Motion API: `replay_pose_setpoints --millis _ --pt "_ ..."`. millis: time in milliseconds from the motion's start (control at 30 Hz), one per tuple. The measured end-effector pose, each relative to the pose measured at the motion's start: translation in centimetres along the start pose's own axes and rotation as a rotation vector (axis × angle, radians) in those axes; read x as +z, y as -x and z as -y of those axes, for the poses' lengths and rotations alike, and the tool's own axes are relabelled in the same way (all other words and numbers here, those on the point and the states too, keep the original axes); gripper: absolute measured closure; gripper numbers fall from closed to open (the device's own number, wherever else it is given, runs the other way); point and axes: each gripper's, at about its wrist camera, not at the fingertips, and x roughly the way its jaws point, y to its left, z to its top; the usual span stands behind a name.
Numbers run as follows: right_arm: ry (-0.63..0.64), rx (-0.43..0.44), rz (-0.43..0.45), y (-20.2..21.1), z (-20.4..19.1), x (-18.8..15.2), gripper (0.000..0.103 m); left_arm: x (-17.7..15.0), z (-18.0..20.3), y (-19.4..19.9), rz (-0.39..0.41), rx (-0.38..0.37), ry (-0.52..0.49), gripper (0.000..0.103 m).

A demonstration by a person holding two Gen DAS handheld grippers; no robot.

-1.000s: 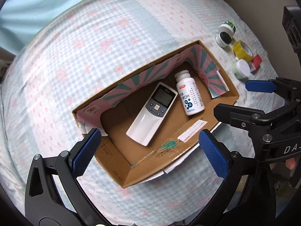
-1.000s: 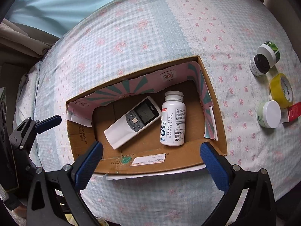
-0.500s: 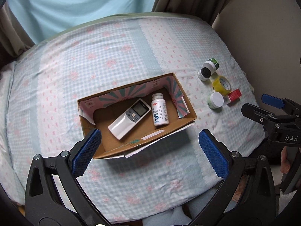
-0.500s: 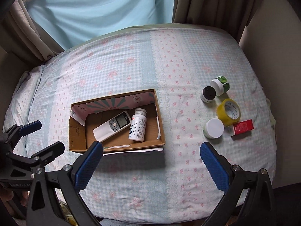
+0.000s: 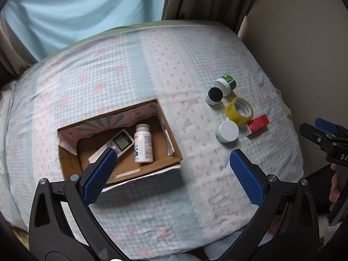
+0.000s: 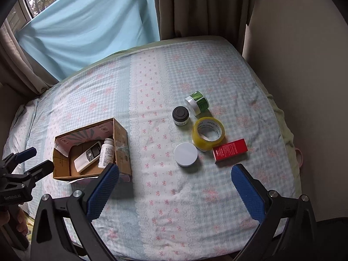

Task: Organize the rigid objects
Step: 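Grasp the black-lidded jar with the left tool while the right tool grasps the yellow tape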

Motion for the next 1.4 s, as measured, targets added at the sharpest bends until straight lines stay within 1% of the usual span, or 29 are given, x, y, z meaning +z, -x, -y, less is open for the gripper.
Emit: replay_pose_setpoints --millis 167,333,433,500,667,767,900,1100,1200,1233,1267,1300,1333,1400 --pt "-0.029 0.022 0.012 -1.6 4.1 0.4 0.000 2.6 3.1 -3.6 -0.012 -0.010 0.013 0.000" --pt "-0.009 0.046 0.057 -5.3 6.9 0.6 0.000 4.9 5.8 -9.3 -0.022 -0.006 -0.025 0.000" --pt "0.012 0.046 0.091 -9.0 8.0 0.4 0.000 6.0 7.2 -14.4 -0.030 -0.018 -0.049 0.000" --pt "0.011 0.062 0.111 -11.6 8.8 0.2 0.000 6.6 8.1 -18.1 -0.037 -0.032 -0.068 0.000" --pt "-0.001 0.077 0.048 -18.8 9.9 0.2 0.000 7.5 9.6 -26.6 -0.068 -0.057 -0.098 0.000" --pt "-0.018 0.098 0.031 -22.0 10.3 0.2 0.000 7.7 10.1 -30.5 -0.095 -0.061 -0.105 0.000" --pt "0.034 0.064 0.017 -25.2 9.9 0.4 0.000 8.0 10.7 -33.8 -0.110 -0.066 -0.119 0.000" --pt "0.058 0.089 0.007 -27.9 10.4 1.1 0.000 8.5 11.7 -35.8 -0.100 -0.085 -0.150 0.001" --pt "0.073 0.101 0.011 -28.5 10.4 1.3 0.000 8.5 12.7 -36.3 -0.086 -0.094 -0.192 0.006" --pt "0.076 0.101 0.007 -28.6 10.4 1.3 0.000 8.5 12.9 -36.5 -0.088 -0.099 -0.200 0.011" --pt "0.076 0.106 0.006 -28.7 10.3 1.4 0.000 8.4 13.1 -36.7 -0.093 -0.113 -0.203 0.022" --pt "0.074 0.117 0.008 -28.7 10.4 1.4 0.000 8.4 13.3 -36.9 -0.097 -0.121 -0.205 0.027" --pt "0.072 0.123 0.011 -28.6 10.4 1.5 0.001 8.3 13.5 -36.9 -0.089 -0.109 -0.214 0.031" --pt "0.066 0.109 0.011 -28.6 10.5 1.5 0.002 8.3 13.8 -36.8 -0.069 -0.117 -0.224 0.038"
